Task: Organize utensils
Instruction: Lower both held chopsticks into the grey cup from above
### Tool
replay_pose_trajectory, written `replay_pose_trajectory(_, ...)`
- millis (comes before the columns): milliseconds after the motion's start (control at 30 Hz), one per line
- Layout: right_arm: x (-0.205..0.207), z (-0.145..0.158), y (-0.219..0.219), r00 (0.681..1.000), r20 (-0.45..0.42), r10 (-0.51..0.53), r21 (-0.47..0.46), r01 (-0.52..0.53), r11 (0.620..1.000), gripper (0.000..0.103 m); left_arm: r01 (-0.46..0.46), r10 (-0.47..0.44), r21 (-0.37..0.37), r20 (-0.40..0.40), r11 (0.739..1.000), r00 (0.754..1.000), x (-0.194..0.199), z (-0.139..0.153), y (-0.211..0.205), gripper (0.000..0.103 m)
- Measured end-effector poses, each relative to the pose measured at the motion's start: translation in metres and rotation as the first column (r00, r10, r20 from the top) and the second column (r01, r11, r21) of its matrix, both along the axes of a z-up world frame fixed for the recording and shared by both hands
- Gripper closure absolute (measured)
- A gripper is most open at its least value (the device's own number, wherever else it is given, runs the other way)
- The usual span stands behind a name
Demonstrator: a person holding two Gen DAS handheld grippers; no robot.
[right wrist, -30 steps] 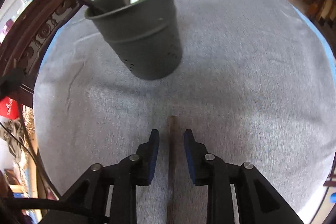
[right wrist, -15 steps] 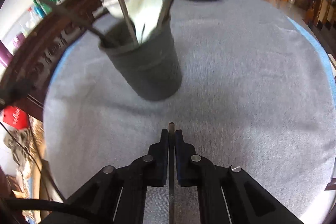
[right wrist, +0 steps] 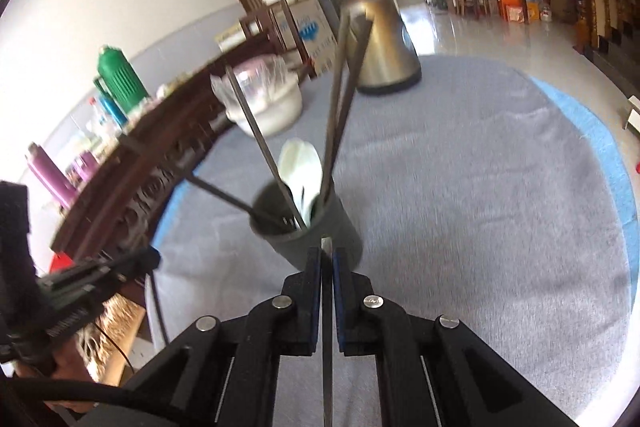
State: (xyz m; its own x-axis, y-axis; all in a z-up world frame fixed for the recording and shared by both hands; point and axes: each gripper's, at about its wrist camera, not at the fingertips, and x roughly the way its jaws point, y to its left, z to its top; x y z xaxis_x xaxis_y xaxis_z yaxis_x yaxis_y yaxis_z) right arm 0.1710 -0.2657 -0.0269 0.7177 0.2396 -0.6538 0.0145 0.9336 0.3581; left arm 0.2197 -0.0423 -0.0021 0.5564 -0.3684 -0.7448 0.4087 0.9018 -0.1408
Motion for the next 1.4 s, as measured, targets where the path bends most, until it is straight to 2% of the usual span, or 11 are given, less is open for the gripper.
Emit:
replay_pose_trajectory(267,-0.012,0.025,-0.003,0.993,0.115,-0.032,0.047,0.026,0.999,0.097,0.0,0.0,0.014,0.034,1.0,0.999,-0.003,0.01,-0.004,0.098)
replay_pose_trajectory(567,-0.022,0.048,-0.005,0.977,0.208,-0.056,0.082,0.039,0.996,0.097,0.011,-0.01,-0.002,0.077,1.0,0.997,-0.007,0.031,-0.008,0.098)
replay_pose_trajectory(1067,-0.039,0.069,-0.006,0.952,0.297,-0.075,0.094,0.049,0.994,0.097,0.022,-0.011,-0.076,0.147,0.997,0.989,-0.013,0.064,-0.007,0.098)
replay_pose_trajectory(1400,-0.046,0.1,-0.003,0.926,0.37,-0.082,0.073,0.059,0.996,0.097,0.035,-0.006,-0.116,0.241,0.993,0.971,-0.006,0.104,-0.013,0.098)
